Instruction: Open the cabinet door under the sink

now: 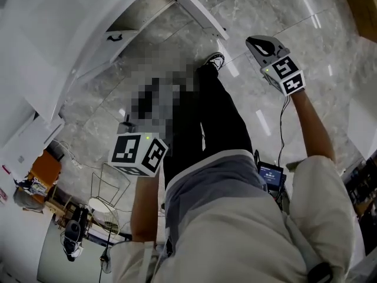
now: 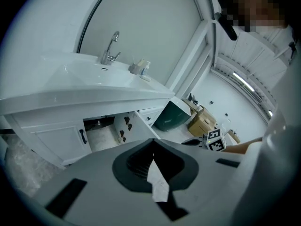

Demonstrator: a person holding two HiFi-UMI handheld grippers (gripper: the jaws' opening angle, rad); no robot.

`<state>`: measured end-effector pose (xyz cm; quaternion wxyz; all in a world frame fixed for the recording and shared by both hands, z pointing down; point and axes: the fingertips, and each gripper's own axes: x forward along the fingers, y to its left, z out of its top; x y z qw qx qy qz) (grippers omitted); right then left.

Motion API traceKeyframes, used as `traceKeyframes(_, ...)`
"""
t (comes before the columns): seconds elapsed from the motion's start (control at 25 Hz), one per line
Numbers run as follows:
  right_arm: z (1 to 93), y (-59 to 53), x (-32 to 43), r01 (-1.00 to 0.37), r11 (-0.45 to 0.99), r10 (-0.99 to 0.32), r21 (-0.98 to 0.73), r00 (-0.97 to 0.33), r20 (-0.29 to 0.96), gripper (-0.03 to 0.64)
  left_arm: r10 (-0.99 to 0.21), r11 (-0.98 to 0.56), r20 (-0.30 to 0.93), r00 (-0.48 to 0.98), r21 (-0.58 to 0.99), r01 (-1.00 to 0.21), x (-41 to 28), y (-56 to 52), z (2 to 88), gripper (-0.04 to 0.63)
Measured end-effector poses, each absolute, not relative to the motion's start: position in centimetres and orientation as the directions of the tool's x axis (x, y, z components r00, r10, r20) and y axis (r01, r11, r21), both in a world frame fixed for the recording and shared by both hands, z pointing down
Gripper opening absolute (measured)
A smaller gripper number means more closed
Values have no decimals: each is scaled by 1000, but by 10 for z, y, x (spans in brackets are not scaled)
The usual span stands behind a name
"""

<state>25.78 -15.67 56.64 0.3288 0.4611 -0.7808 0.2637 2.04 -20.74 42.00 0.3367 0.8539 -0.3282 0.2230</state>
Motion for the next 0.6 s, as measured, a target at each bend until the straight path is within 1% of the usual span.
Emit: traceKeyframes(0.6, 485, -147, 228, -939, 320, -626, -126, -310, 715, 25, -452, -552, 557, 697, 439, -709, -4, -191, 371, -2)
